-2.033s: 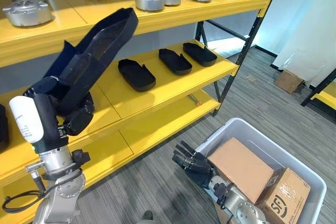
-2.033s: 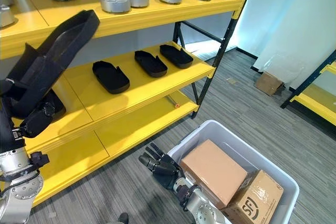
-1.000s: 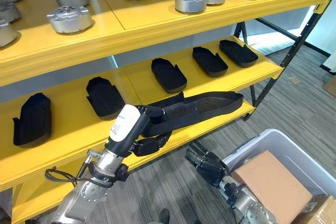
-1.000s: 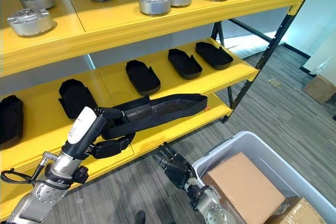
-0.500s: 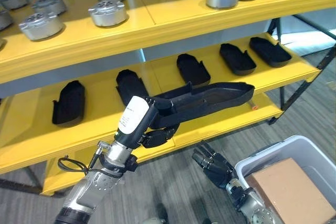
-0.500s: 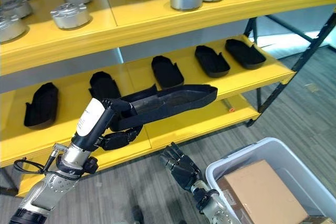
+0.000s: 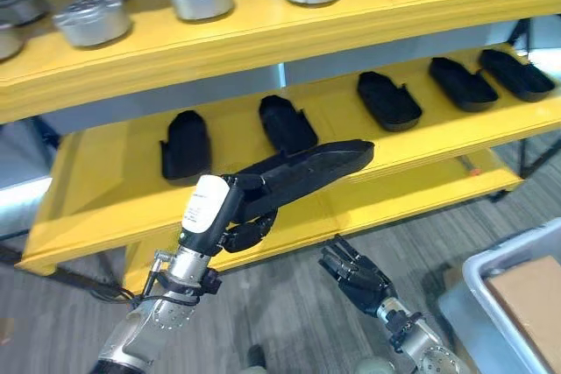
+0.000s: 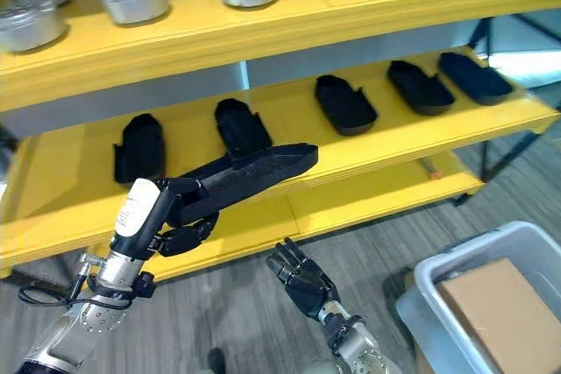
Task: Move parts from the plastic box to the shelf.
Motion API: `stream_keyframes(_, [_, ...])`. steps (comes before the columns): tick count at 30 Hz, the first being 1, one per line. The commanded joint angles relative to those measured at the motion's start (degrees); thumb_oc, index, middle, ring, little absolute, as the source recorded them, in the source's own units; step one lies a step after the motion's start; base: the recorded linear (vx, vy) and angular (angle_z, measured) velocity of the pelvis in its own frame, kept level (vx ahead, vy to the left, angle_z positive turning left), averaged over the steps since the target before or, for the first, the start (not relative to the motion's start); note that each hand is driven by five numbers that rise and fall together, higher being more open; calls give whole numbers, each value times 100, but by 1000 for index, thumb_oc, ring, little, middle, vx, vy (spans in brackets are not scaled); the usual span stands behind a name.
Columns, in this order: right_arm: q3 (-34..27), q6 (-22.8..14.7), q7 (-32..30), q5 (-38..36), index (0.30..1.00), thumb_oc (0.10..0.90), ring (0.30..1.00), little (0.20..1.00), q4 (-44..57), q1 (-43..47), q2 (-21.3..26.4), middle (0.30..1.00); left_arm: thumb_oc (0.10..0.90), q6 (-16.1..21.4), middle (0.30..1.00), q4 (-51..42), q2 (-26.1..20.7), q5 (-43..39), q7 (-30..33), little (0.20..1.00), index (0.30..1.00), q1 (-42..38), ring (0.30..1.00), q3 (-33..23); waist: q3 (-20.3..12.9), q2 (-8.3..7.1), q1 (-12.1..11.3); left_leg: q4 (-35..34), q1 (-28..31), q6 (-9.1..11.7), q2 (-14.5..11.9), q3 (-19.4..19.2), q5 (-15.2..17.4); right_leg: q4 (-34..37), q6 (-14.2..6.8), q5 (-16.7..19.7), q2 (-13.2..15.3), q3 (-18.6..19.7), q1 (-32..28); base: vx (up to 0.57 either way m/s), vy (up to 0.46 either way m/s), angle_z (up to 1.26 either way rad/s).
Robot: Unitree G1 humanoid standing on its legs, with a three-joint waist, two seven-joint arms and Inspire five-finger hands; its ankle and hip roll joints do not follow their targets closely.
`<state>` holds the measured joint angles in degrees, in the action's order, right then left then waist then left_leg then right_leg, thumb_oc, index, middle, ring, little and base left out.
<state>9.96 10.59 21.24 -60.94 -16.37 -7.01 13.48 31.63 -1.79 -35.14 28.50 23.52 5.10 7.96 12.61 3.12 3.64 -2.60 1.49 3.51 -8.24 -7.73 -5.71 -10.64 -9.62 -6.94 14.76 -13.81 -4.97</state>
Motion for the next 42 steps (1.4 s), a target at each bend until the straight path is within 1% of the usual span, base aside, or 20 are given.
stream_keyframes(1, [-384, -326, 339, -334, 1000, 900, 1000, 1000, 619, 190, 161, 1000, 400, 477, 300, -814, 113, -27, 811, 300, 300, -397, 300, -655, -498, -24, 169, -70, 379, 458, -824, -443, -587, -174, 587, 187, -536, -200, 332, 30, 163, 31])
stream_keyframes(5, [-374, -277, 277, -343, 1000, 900, 1000, 1000, 642, 222, 140, 1000, 400, 380, 300, -805, 73, 107, 963, 300, 300, -453, 300, -696, -546, -31, 118, -99, 417, 429, -687, -411, -385, 39, 508, 306, -488, -169, 218, 19, 137, 12])
stream_keyframes(6, [-341, -274, 245, -347, 1000, 900, 1000, 1000, 661, 224, 113, 1000, 400, 321, 300, -803, 44, 252, 1110, 300, 300, -464, 300, -745, -572, -62, 85, -119, 442, 396, -617, -407, -281, 159, 460, 383, -457, -150, 148, 29, 146, 5])
stream_keyframes(9, [-320, -244, 218, -352, 1000, 900, 1000, 1000, 663, 231, 76, 1000, 400, 171, 300, -750, -35, 418, 1488, 300, 300, -470, 300, -838, -628, -125, 33, -161, 472, 358, -534, -385, -181, 320, 382, 492, -419, -150, 48, 39, 116, 9])
stream_keyframes(12, [-301, -175, 143, -283, 1000, 900, 1000, 1000, 723, 227, 7, 1000, 400, 16, 300, -586, -129, 602, 1895, 300, 300, -533, 300, -1044, -707, -226, -71, -190, 450, 303, -450, -342, -102, 451, 268, 586, -349, -219, -36, 33, 115, 15])
stream_keyframes(14, [-261, -156, 66, -335, 1000, 900, 1000, 1000, 750, 280, -22, 1000, 400, -51, 300, -499, -199, 766, 2204, 300, 300, -576, 300, -1178, -732, -327, -173, -206, 440, 270, -413, -359, -65, 555, 177, 681, -278, -329, -84, 10, 93, 16])
stream_keyframes(16, [-244, -144, -28, -368, 1000, 900, 1000, 1000, 824, 324, -36, 1000, 400, -133, 300, -490, -205, 859, 2318, 300, 300, -548, 300, -1324, -740, -437, -294, -214, 424, 227, -365, -372, -19, 647, 91, 764, -204, -425, -128, 28, 144, 12])
stream_keyframes(17, [-199, -124, -108, -364, 1000, 900, 1000, 1000, 893, 313, -37, 1000, 400, -197, 300, -452, -200, 883, 2324, 300, 300, -530, 300, -1422, -730, -539, -389, -202, 399, 195, -325, -401, 8, 700, 11, 836, -117, -501, -143, 36, 192, 11])
stream_keyframes(18, [-197, -132, -130, -406, 1000, 900, 1000, 1000, 904, 302, -49, 1000, 400, -161, 300, -475, -176, 872, 2262, 300, 300, -478, 300, -1484, -716, -611, -465, -197, 392, 173, -290, -422, 26, 788, -53, 922, -58, -552, -171, 22, 161, 9])
stream_keyframes(22, [-158, -245, -61, -422, 1000, 900, 1000, 1000, 883, 328, -92, 1000, 400, -82, 300, -531, -238, 861, 2085, 300, 300, -447, 300, -1574, -658, -708, -607, -171, 334, 138, -256, -453, 28, 888, -144, 1067, 60, -668, -202, 0, 60, 15])
stream_keyframes(24, [-163, -286, -9, -402, 1000, 900, 1000, 1000, 864, 294, -133, 1000, 400, -94, 300, -578, -262, 805, 1927, 300, 300, -381, 300, -1636, -638, -769, -672, -169, 336, 125, -226, -488, 54, 1007, -197, 1204, 130, -739, -263, 43, 69, -4])
stream_keyframes(29, [-264, -171, 111, -280, 1000, 900, 1000, 1000, 803, 238, -180, 1000, 400, -73, 300, -571, -328, 682, 1809, 300, 300, -240, 300, -1743, -680, -785, -715, -191, 334, 81, -116, -583, 110, 1308, -290, 1567, 289, -801, -318, 31, 129, -2])
stream_keyframes(34, [-259, -324, 149, -244, 1000, 900, 1000, 1000, 676, 301, -285, 1000, 400, 153, 300, -527, -427, 524, 1697, 300, 300, -243, 300, -1815, -653, -818, -804, -183, 389, -41, 78, -700, 267, 1290, -366, 1836, 399, -991, -239, -13, 150, -4])
stream_keyframes(35, [-256, -344, 136, -230, 1000, 900, 1000, 1000, 679, 324, -294, 1000, 400, 249, 300, -546, -436, 431, 1671, 300, 300, -253, 300, -1808, -640, -818, -818, -189, 408, -79, 139, -737, 303, 1236, -385, 1939, 424, -1068, -173, -26, 181, -21])
stream_keyframes(36, [-240, -359, 111, -202, 1000, 900, 1000, 1000, 699, 345, -310, 1000, 400, 375, 300, -596, -426, 425, 1639, 300, 300, -250, 300, -1831, -627, -814, -854, -193, 438, -102, 181, -846, 326, 1183, -406, 2027, 468, -1240, -125, 26, 194, -41])
stream_keyframes(37, [-228, -357, 89, -190, 1000, 900, 1000, 1000, 708, 360, -334, 1000, 400, 464, 300, -680, -399, 507, 1615, 300, 300, -229, 300, -1859, -627, -798, -896, -206, 519, -87, 205, -880, 459, 1099, -497, 2107, 508, -1367, -89, 16, 274, -62])
stream_keyframes(38, [-231, -312, 136, -167, 1000, 900, 1000, 1000, 700, 394, -376, 1000, 400, 470, 300, -864, -357, 521, 1508, 300, 300, -156, 300, -1903, -571, -754, -954, -221, 613, -186, 323, -1093, 581, 747, -516, 2186, 591, -1726, 117, 71, 377, -98])
stream_keyframes(39, [-245, -242, -24, -229, 1000, 900, 1000, 1000, 799, 351, -346, 1000, 400, 479, 300, -930, -245, 536, 1271, 300, 300, -171, 300, -1862, -554, -667, -874, -240, 640, -320, 513, -1079, 679, 529, -390, 1722, 227, -1791, 243, 37, 461, -97])
stream_keyframes(40, [-265, -148, -84, -219, 1000, 900, 1000, 1000, 882, 352, -287, 1000, 400, 492, 300, -943, -212, 482, 1149, 300, 300, -137, 300, -1884, -546, -599, -826, -240, 647, -411, 615, -1135, 722, 212, -249, 1501, -13, -1854, 434, 61, 380, -82])
stream_keyframes(42, [-244, -138, -149, -235, 1000, 900, 1000, 1000, 965, 336, -224, 1000, 400, 543, 300, -868, -196, 469, 1237, 300, 300, -88, 300, -1881, -506, -566, -761, -240, 613, -483, 738, -1070, 774, -4, -153, 1319, -313, -1751, 669, 49, 200, -9])
